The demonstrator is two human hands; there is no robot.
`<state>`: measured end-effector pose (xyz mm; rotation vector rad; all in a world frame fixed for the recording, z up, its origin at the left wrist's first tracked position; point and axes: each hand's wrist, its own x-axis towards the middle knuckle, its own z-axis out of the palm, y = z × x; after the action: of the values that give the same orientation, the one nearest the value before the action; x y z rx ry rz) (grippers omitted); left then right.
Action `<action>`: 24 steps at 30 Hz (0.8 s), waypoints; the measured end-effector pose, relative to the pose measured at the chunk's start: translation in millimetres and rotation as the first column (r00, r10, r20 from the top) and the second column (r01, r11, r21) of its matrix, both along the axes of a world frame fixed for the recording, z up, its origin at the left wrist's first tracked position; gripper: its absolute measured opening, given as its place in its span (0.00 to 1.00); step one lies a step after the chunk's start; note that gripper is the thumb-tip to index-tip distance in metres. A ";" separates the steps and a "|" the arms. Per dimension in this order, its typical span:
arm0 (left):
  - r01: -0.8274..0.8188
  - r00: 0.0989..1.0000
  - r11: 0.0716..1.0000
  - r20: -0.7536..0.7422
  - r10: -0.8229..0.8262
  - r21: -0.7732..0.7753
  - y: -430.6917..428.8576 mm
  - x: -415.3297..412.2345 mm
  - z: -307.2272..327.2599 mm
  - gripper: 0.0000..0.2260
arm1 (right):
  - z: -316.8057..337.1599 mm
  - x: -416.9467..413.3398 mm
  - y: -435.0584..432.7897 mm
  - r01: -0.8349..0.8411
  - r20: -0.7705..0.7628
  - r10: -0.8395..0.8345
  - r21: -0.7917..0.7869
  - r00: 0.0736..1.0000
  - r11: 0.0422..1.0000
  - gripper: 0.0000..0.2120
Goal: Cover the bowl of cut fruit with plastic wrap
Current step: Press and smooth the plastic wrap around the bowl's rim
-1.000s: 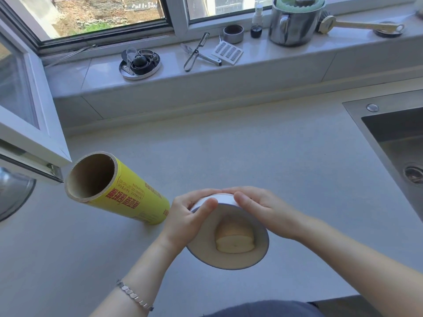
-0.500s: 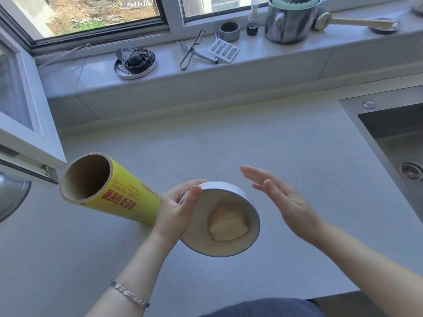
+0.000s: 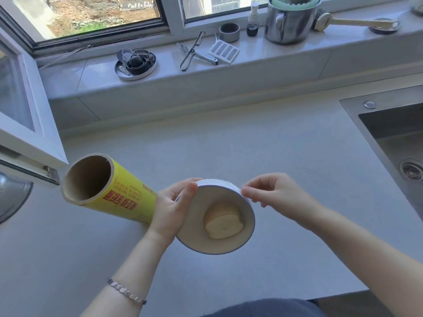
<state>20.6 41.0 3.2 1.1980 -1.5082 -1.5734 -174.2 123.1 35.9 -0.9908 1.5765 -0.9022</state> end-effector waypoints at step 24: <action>0.126 0.990 0.992 0.059 -0.124 -0.029 2.5 3.6 -6.8 0.12 | -6.5 0.1 -1.8 -0.187 0.075 0.176 0.164 0.981 0.969 0.11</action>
<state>24.2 43.5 -3.6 1.1582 -1.6681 -1.6015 -174.2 121.3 29.4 -0.9599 1.4595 -0.6535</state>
